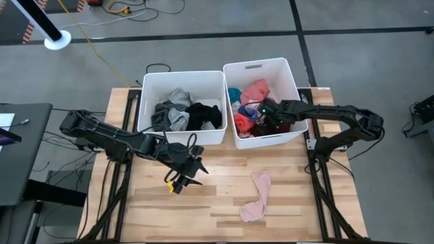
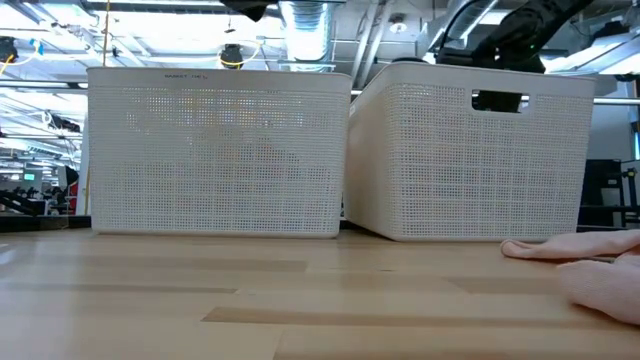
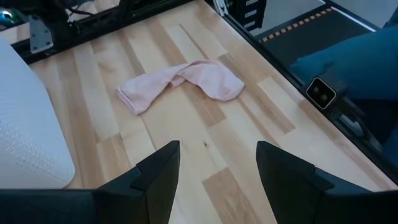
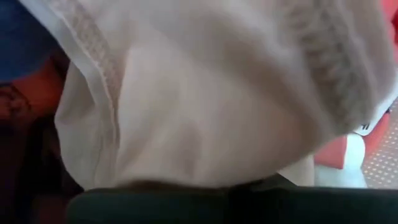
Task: Sort clothes
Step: Put the pink garment into the right white laundry organizer, then put the pink sock into the right white laundry organizer
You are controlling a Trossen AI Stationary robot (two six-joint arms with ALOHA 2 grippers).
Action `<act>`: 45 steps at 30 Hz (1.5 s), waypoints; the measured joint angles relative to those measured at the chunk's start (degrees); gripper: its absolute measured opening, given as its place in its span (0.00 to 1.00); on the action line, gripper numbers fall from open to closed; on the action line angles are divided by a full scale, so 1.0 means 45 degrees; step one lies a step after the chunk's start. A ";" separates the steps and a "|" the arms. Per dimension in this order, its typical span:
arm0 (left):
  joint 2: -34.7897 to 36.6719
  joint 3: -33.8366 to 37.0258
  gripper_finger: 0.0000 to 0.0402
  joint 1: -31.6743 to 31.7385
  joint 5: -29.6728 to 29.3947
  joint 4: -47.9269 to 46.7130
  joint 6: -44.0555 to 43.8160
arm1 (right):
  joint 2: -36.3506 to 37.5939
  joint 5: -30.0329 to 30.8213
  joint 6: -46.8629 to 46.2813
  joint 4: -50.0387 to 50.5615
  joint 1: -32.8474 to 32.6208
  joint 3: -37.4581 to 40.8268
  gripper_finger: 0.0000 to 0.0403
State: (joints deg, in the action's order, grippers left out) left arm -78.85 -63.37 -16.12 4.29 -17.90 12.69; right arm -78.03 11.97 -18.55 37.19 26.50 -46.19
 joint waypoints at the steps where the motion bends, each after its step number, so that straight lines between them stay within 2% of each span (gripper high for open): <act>1: 0.0000 0.0000 0.51 0.0000 0.0000 0.0055 0.0000 | 0.0005 -0.0005 0.0005 0.0021 -0.0042 -0.0020 0.05; 13: 0.0000 0.0000 0.51 -0.0005 0.0024 0.0494 -0.0037 | 0.0018 -0.0039 0.0807 0.0278 -0.0816 -0.2184 0.17; 20: 0.0000 -0.0005 0.51 -0.0010 0.0067 0.0494 -0.0117 | 0.0018 -0.0031 0.1196 0.1335 -0.1384 -0.4006 0.23; 26: 0.0000 -0.0010 0.51 -0.0010 0.0682 0.0507 -0.0079 | 0.0022 -0.0024 0.1457 0.2380 -0.2089 -0.5594 0.31; 35: 0.0000 -0.0012 0.51 -0.0410 0.0704 0.0557 0.0308 | 0.0022 -0.0014 0.1712 0.4061 -0.3831 -0.8370 0.44; 40: -0.0027 -0.0015 0.51 -0.0758 0.0702 0.1085 0.0537 | 0.0036 0.0015 0.1661 0.4371 -0.5004 -0.9740 0.46; 45: -0.1065 -0.0044 0.51 -0.1201 0.0719 0.2291 0.0883 | 0.0042 0.0005 0.1981 0.4433 -0.6739 -1.0161 0.46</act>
State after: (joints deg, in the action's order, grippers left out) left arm -83.64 -63.57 -21.52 7.53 -7.59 16.66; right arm -77.84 11.99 -9.63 57.13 -3.83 -91.92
